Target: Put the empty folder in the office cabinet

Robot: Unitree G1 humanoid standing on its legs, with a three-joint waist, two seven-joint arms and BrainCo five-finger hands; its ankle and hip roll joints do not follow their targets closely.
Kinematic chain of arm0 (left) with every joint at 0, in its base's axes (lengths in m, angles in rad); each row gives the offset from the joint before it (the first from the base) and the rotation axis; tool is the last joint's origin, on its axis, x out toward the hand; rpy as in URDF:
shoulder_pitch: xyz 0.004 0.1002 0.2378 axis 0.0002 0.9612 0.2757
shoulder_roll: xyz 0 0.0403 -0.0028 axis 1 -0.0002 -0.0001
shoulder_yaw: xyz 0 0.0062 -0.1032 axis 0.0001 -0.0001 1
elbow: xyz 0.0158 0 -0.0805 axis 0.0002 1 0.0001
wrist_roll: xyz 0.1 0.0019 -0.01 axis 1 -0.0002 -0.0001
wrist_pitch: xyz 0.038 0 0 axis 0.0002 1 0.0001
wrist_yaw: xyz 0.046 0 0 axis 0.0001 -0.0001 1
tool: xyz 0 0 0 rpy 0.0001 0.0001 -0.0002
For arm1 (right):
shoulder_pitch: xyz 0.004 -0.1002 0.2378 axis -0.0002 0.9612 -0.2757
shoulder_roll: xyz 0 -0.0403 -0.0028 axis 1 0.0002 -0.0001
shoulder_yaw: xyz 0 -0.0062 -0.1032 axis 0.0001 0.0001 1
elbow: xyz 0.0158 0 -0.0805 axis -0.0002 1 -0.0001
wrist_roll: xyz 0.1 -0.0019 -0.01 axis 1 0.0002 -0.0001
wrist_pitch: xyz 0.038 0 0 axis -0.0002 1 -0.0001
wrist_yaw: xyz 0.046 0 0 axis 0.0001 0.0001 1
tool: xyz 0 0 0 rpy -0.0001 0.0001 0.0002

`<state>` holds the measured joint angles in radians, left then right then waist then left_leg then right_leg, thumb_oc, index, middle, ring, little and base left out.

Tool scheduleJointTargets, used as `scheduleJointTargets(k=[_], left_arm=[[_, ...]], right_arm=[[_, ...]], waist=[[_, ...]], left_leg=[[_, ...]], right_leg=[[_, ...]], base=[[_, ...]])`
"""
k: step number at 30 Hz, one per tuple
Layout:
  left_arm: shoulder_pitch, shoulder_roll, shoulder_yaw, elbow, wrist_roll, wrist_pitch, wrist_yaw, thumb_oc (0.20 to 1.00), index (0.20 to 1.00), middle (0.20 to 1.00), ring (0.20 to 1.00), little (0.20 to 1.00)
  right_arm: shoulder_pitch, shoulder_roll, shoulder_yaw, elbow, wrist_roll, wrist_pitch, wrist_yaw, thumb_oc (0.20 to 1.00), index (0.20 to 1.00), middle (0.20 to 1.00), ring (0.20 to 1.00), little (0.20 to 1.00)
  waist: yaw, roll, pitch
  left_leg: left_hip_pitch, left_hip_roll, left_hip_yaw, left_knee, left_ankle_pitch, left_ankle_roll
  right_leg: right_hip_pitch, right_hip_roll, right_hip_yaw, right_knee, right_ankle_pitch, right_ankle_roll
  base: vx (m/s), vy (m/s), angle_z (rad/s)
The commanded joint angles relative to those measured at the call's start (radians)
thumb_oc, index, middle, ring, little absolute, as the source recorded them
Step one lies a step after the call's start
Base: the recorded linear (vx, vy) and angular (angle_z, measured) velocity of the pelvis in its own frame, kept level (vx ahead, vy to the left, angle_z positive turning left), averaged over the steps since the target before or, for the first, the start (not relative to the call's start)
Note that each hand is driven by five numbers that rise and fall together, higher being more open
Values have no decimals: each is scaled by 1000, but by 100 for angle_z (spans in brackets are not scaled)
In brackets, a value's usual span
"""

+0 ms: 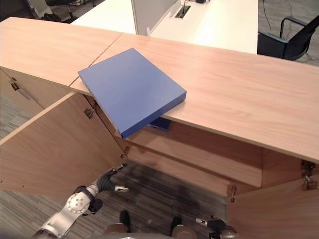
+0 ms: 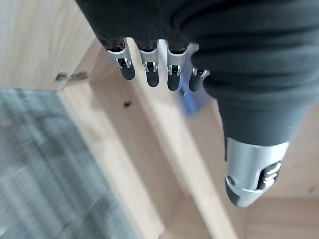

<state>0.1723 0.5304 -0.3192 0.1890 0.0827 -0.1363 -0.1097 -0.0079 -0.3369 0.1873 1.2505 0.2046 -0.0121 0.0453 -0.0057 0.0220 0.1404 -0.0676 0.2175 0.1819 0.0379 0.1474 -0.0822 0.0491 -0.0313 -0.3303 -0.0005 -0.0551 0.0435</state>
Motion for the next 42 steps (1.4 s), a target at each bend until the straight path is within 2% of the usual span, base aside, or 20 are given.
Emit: scheduleJointTargets(k=[1,3,4,6,7,15,20,21,22,32,37,42], left_arm=[[-24,53,142,-41,-32,-52,53,1000,1000,1000,1000,1000],[5,49,180,-65,-34,-58,70,1000,1000,1000,1000,1000],[55,47,238,-118,-11,-84,106,1000,1000,1000,1000,1000],[74,45,256,-135,7,-91,124,1000,1000,1000,1000,1000],[96,29,284,-147,29,-104,166,1000,1000,1000,1000,1000],[196,-34,336,-136,26,-102,209,1000,1000,1000,1000,1000],[200,1,409,-238,182,-168,380,1000,1000,1000,1000,1000],[187,10,408,-245,203,-171,398,1000,1000,1000,1000,1000],[170,22,405,-252,227,-175,419,1000,1000,1000,1000,1000],[52,155,309,-307,466,-206,586,1000,1000,1000,1000,1000],[10,196,257,-351,519,-222,598,1000,1000,1000,1000,1000],[-108,266,156,-387,614,-227,596,1000,1000,1000,1000,1000]], right_arm=[[-69,17,-9,7,20,-25,-11,1000,1000,1000,1000,1000],[-68,17,-12,4,26,-29,-18,1000,1000,1000,1000,1000],[-65,17,-16,0,28,-36,-30,1000,1000,1000,1000,1000],[-63,20,-13,-3,28,-41,-37,1000,1000,1000,1000,1000],[-57,20,-12,-5,31,-44,-50,1000,1000,1000,1000,1000],[-25,6,-28,-10,50,-44,-67,1000,1000,1000,1000,1000],[1,26,-34,-8,75,-62,-102,1000,1000,1000,1000,1000],[1,28,-28,-6,77,-64,-107,1000,1000,1000,1000,1000],[-2,32,-24,-4,79,-67,-111,1000,1000,1000,1000,1000],[-26,63,7,18,89,-102,-149,1000,1000,1000,1000,1000],[-28,71,22,25,84,-111,-155,1000,1000,1000,1000,1000],[-19,72,43,29,77,-113,-150,1000,1000,1000,1000,1000]], waist=[[15,-47,78],[17,-48,87],[33,-48,105],[37,-48,109],[46,-47,115],[56,-35,113],[61,-35,108],[57,-35,99],[56,-36,101],[29,-40,45],[20,-37,27],[-9,-37,-1]], left_leg=[[-51,-64,-8,-30,-82,-18],[-65,-53,-16,-23,-74,-25],[-85,-31,-29,-15,-59,-37],[-95,-21,-30,-9,-53,-43],[-100,-4,-32,-7,-42,-51],[-88,30,-18,-33,1,-67],[-82,44,-2,-26,17,-83],[-68,46,-8,-32,0,-94],[-70,47,8,-30,17,-87],[-19,65,45,-68,20,-96],[-5,70,58,-76,17,-98],[14,75,76,-94,11,-101]], right_leg=[[14,-15,43,-86,-22,47],[11,-6,34,-87,-24,43],[5,11,28,-87,-33,37],[5,20,24,-87,-38,34],[9,31,15,-87,-46,29],[25,51,-7,-87,-66,15],[49,56,-24,-87,-79,5],[60,59,-14,-87,-92,8],[55,57,-26,-87,-79,6],[73,70,1,-87,-85,11],[74,73,13,-87,-87,14],[74,78,31,-87,-86,17]], base=[[-213,-352,34],[-145,-240,55],[-107,-205,42],[-89,-189,14],[-51,-142,15],[-38,-88,4],[-2,-70,15],[-1,-30,12],[13,-13,6],[24,4,-10],[24,16,-8],[28,25,-8]])
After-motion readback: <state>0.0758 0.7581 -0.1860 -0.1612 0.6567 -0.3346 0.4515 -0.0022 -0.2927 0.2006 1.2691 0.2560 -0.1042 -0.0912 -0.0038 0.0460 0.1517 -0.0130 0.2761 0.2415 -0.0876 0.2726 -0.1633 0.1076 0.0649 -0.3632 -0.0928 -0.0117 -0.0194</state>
